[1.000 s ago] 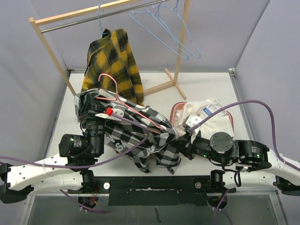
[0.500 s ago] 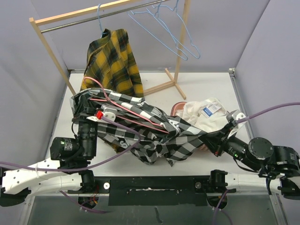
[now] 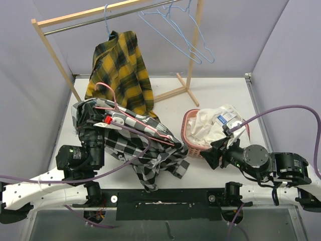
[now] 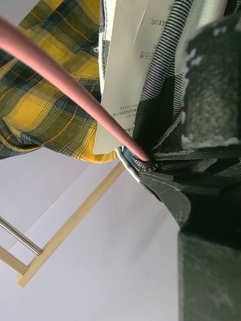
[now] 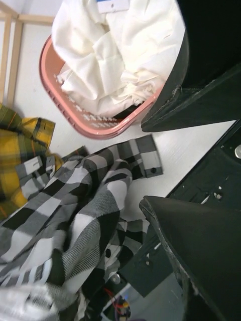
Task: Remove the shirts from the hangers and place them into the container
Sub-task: Remove the shirt from the hanger.
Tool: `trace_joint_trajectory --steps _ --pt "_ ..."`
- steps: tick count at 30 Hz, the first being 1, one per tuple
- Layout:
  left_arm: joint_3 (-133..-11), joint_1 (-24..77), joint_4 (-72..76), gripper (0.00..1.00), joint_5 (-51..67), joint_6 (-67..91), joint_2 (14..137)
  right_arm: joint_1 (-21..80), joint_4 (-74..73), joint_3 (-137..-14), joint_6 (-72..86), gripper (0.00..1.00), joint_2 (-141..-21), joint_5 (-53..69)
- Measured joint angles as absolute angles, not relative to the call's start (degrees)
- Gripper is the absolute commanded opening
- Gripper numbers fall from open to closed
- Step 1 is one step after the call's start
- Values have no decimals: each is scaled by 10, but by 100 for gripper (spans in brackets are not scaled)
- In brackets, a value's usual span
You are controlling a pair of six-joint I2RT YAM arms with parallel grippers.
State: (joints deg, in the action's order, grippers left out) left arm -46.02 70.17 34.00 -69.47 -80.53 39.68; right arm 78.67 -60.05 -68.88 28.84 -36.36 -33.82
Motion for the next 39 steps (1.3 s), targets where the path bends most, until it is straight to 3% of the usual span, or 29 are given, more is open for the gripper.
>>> trace_joint_trajectory --steps 17,24,28,30,39 --pt "-467 696 331 0 -711 -795 452 787 -399 -661 217 45 -412 -198" --pt "-469 695 332 0 -712 -786 457 787 -365 -641 216 12 -425 -183" --pt "-469 695 332 0 -712 -784 456 787 -373 -642 219 10 -427 -189" --pt "-469 694 331 0 -712 -784 456 787 -386 -647 219 0 -426 -197" --pt "-469 697 328 0 -702 -767 446 787 -470 -663 234 0 -370 -238"
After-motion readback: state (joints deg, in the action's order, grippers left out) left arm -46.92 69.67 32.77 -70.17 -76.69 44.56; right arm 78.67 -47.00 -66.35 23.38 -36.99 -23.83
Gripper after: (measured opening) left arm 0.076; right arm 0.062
